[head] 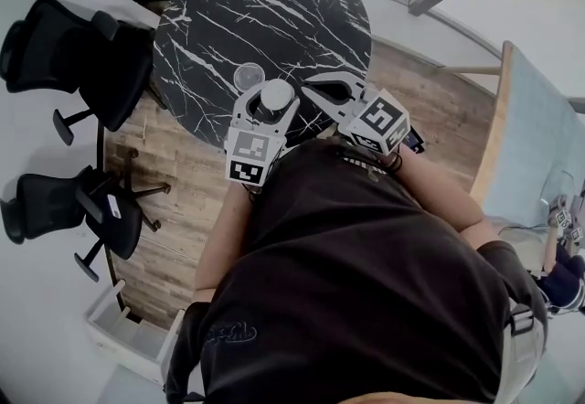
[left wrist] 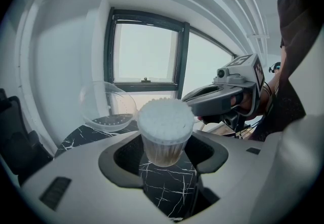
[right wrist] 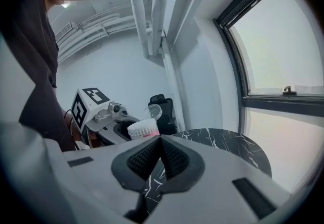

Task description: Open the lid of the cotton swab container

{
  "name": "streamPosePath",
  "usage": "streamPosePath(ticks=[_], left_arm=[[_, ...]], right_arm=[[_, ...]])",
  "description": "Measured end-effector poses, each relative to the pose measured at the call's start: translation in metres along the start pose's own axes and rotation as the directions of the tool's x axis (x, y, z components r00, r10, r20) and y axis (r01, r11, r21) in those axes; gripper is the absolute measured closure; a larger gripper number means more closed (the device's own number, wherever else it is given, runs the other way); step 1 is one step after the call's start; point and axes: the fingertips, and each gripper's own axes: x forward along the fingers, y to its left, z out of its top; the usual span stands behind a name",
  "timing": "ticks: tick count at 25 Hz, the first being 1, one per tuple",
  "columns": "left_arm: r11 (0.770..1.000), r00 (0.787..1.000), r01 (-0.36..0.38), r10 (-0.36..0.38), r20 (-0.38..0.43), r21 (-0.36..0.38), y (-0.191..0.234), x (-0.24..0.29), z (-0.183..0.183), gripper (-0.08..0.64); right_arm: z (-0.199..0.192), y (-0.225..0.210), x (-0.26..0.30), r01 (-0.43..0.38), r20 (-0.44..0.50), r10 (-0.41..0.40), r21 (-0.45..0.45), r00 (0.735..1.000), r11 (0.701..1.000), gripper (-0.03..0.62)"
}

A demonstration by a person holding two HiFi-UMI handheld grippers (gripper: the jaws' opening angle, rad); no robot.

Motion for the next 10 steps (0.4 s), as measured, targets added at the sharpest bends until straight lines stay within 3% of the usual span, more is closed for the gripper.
streamPosePath(ticks=[10], left_arm=[[1.000,1.000,0.026,-0.026,-0.005,-0.004,-0.0088,0.0015,-0.0008,0.299]], right_arm=[[-0.0011,0.0001,-0.0044,0.011,-0.002,-0.011,0.008,1.000,1.000,0.571]])
